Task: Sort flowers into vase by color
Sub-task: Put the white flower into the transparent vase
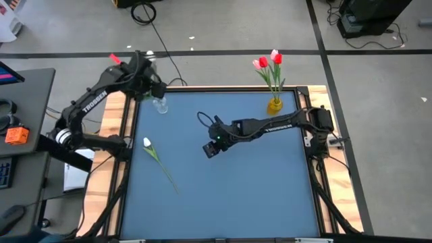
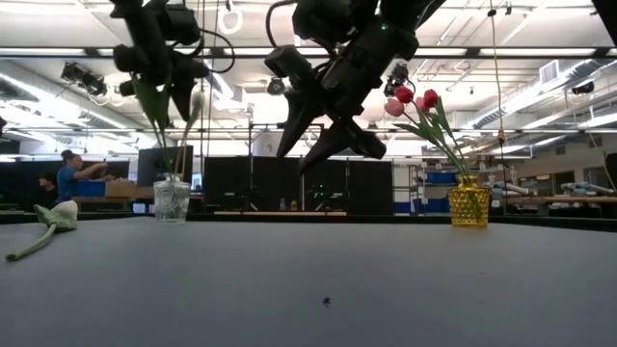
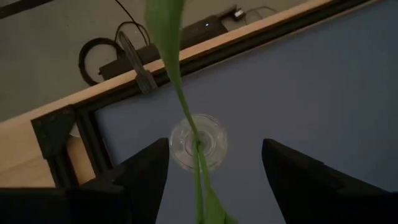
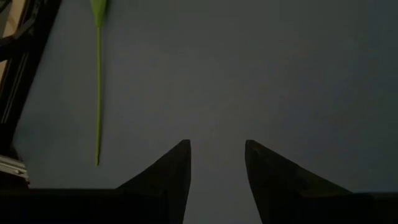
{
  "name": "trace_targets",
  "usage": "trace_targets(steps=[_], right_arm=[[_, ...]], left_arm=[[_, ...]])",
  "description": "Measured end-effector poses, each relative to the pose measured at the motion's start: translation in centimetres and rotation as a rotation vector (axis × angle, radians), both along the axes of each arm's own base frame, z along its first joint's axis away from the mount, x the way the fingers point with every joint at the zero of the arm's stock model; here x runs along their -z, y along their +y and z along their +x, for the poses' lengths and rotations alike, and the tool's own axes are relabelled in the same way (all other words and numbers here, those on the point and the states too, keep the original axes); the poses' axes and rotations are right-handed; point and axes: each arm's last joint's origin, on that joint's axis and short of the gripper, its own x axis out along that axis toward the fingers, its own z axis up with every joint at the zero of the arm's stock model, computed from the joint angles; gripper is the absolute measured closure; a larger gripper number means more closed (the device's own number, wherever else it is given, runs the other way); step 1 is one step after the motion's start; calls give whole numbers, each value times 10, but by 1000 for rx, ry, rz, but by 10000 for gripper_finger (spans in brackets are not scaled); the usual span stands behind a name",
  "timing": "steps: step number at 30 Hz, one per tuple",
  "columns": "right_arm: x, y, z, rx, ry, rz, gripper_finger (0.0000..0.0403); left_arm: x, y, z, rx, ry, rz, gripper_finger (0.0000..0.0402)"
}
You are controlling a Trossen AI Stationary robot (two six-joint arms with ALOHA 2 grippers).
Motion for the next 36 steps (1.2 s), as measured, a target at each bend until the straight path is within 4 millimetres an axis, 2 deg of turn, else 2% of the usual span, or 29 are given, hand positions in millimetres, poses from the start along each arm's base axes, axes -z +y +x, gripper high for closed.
trace_targets(steps=[7,14,20,26,30,36], right_arm=[[0,-15,-1,-2,-4,-7,243],[0,-22,-1,0,-5,-13,243],[0,-29,-2,-9,-8,-6,243],[0,-36,-3,-1,-10,-8,243],[0,-38,-3,-2,-11,-3,243],[0,-37,-3,-3,-11,2,243]], left_arm=[[-11,9,7,41,53,-33,139],[-16,-2,-1,88,136,-112,139],[-39,-10,-7,142,169,-115,138],[-74,-14,-10,146,105,-4,138],[-111,-21,-11,226,60,163,138],[-179,-58,-14,414,-55,466,147]])
